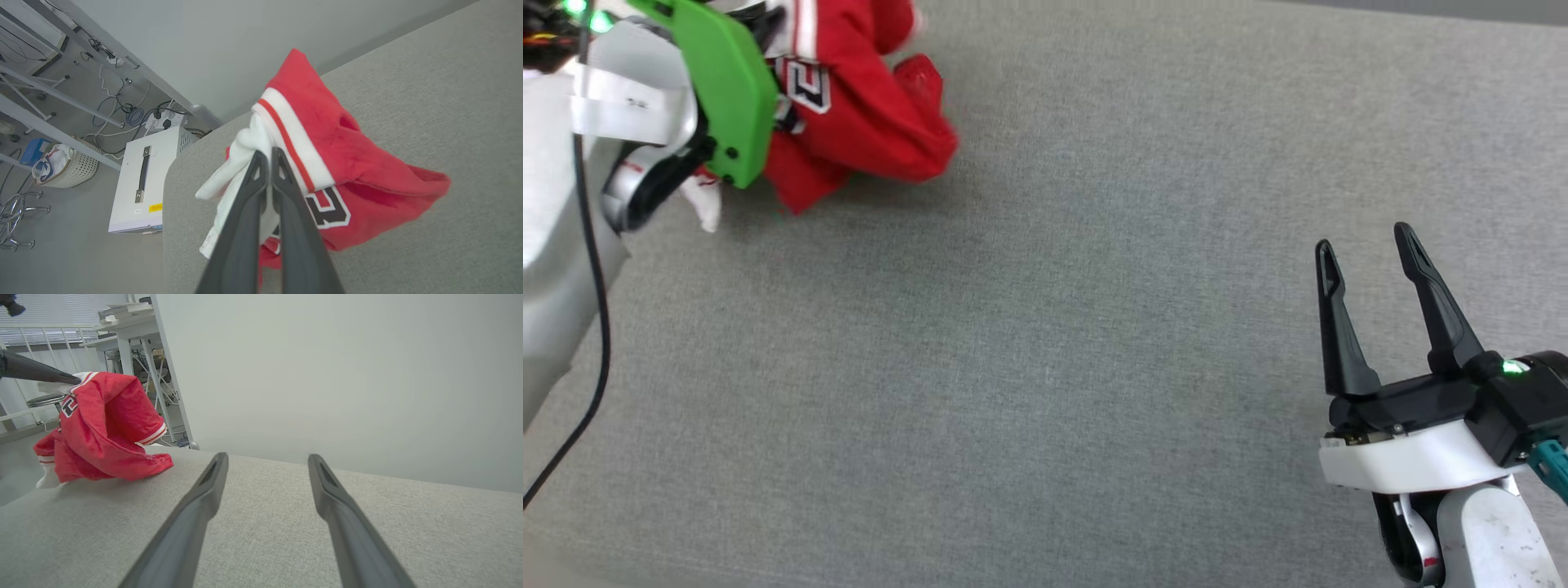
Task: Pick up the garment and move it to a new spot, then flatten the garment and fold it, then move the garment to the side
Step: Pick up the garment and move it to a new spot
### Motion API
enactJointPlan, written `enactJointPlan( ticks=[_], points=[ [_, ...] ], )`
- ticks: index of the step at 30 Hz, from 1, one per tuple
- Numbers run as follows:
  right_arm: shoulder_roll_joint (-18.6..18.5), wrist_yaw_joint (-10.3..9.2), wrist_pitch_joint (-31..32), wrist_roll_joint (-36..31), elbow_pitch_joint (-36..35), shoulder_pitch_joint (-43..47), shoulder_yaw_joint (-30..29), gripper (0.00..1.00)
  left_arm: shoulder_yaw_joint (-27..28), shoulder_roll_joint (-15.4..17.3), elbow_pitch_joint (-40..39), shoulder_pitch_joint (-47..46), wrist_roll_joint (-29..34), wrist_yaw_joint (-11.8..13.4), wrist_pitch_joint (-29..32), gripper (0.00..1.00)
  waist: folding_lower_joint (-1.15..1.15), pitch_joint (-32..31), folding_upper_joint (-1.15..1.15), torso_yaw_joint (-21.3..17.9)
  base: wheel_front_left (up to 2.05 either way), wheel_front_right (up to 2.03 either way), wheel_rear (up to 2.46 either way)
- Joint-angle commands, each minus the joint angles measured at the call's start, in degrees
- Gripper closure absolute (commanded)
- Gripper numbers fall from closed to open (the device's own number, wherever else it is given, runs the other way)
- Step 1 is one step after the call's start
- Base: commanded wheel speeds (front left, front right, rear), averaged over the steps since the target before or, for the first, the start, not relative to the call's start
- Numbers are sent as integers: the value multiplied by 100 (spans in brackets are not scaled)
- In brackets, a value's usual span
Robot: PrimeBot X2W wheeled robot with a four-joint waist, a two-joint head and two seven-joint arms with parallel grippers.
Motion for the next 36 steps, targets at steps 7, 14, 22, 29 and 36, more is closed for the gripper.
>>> enactJointPlan(
  ticks=[7, 14, 22, 29, 36],
  points=[
    [-5, -4, -26, 364, -15, 45, -47, 0, -608, -468, -585, -289, 221, -14, -126, 100, 0, -251, 0, -637, 0, 0, 0],
    [-5, -4, -26, 635, -32, -34, -82, 0, -1267, -1147, -812, -561, 315, -14, -304, 100, 0, -80, 0, -1337, 0, 0, 0],
    [-4, -4, -26, 900, -58, -45, -275, 0, -2159, -2092, -529, -831, 223, -14, -727, 100, 0, 161, 0, -1933, 0, 0, 0],
    [-4, -4, -26, 1021, -100, -138, -535, 0, -2431, -2997, -126, -358, 367, -14, -858, 100, 0, 397, 0, -2133, 0, 0, 0],
    [-4, -4, -26, 1073, -95, -284, -697, 0, -2437, -3401, -276, 761, 1113, -14, -246, 100, 0, 607, 0, -2179, 0, 0, 0]
  ],
)
